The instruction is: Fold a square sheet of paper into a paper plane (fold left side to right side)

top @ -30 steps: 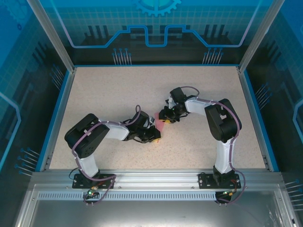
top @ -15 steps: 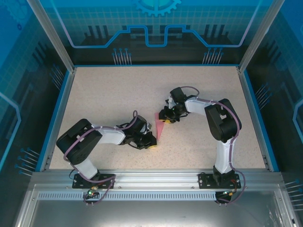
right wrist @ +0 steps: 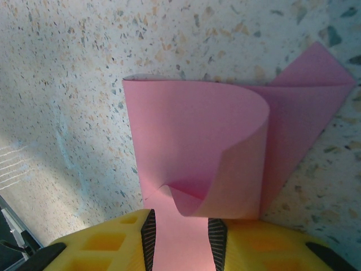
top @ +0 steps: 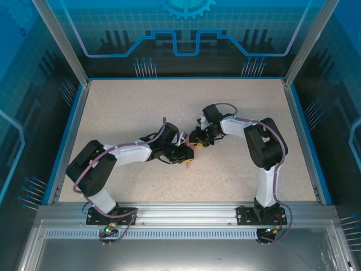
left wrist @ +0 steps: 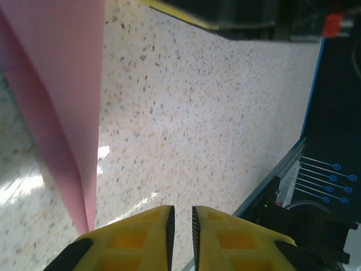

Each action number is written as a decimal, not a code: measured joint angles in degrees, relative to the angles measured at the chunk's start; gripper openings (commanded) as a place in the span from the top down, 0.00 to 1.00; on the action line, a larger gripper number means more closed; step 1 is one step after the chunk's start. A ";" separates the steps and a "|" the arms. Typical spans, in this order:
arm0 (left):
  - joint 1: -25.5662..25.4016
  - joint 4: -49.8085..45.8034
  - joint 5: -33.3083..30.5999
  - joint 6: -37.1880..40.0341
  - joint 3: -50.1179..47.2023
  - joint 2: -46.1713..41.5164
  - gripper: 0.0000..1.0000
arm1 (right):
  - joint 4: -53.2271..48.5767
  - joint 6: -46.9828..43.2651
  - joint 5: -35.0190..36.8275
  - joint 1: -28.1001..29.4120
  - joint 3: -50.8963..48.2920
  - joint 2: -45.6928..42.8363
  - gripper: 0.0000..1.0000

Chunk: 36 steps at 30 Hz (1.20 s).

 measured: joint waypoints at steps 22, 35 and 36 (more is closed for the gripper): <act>0.33 12.79 -1.11 -3.23 -7.08 7.02 0.98 | 4.92 -0.83 -1.44 -0.92 -5.03 -3.63 0.78; 0.33 14.64 -1.05 -3.61 -7.82 7.04 0.99 | 7.91 -2.38 -5.27 0.24 -9.57 -8.94 0.81; 0.33 14.64 -1.05 -3.61 -7.82 7.04 0.99 | 8.13 -2.54 -5.25 0.31 -9.57 -8.63 0.81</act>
